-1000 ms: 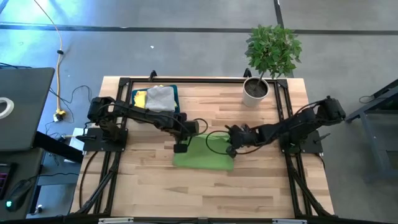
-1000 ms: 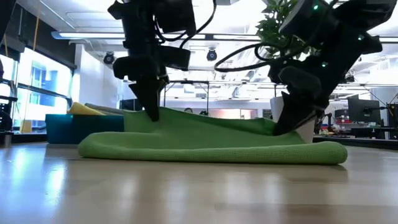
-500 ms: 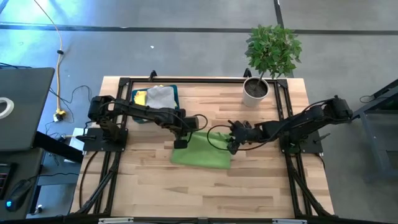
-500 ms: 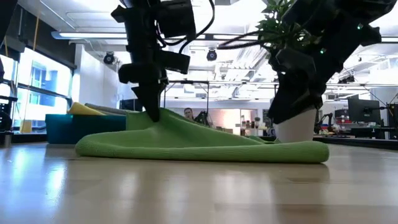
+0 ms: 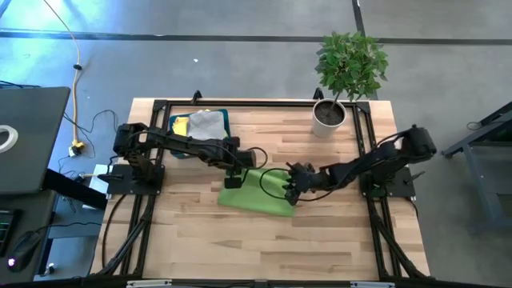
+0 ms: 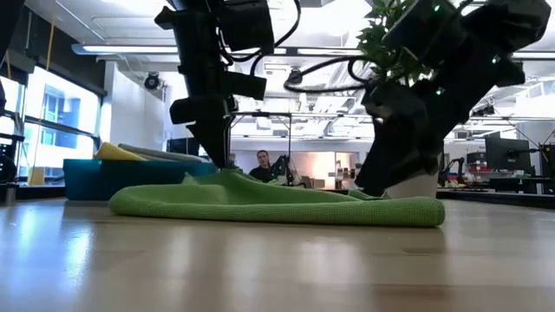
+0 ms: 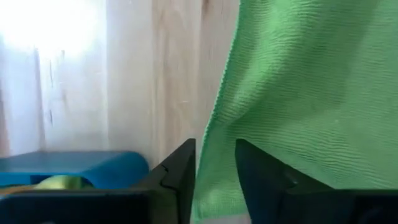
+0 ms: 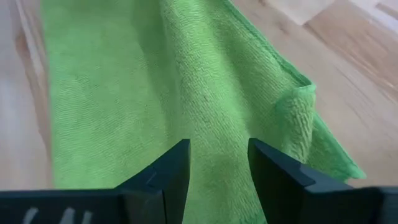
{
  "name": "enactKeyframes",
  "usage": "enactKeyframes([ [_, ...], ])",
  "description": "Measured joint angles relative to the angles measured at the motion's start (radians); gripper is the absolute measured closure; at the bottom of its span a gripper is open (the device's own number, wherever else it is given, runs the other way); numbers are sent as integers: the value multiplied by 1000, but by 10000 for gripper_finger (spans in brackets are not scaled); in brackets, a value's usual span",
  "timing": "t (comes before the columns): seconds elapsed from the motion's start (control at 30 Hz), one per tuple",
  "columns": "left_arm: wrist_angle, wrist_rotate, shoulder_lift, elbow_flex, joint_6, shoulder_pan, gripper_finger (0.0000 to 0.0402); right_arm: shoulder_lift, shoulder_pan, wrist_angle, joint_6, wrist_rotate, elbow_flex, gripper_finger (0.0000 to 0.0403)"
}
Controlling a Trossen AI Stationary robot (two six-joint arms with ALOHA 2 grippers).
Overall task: Fold microfiber towels
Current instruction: Fold the green microfiber cloth
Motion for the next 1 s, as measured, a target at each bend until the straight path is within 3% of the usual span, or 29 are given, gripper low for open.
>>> enactKeyframes([
  [0.07, -5, 22, 0, 0, -27, 0, 286, 25, -5, 19, -3, 1, 0, 252],
  [0.23, -20, 259, 0, 0, -58, -10, 274, 56, -29, -35, -3, 35, 0, 261],
  [0.3, -21, 308, 0, 0, -60, -29, 273, 45, -40, -63, -3, 38, 0, 264],
  [0.53, -21, 309, 34, 0, -58, -92, 273, -41, -39, -113, -34, 43, 0, 275],
  [0.73, -36, 155, 132, 0, -60, -120, 273, -84, -5, -101, 46, -11, 0, 284],
  [0.83, -71, 164, 151, 1, -59, -119, 273, -82, 43, -67, 103, -52, 1, 286],
  [1.0, -72, 244, 151, 2, -57, -119, 273, -69, 129, -73, 193, -25, 1, 286],
])
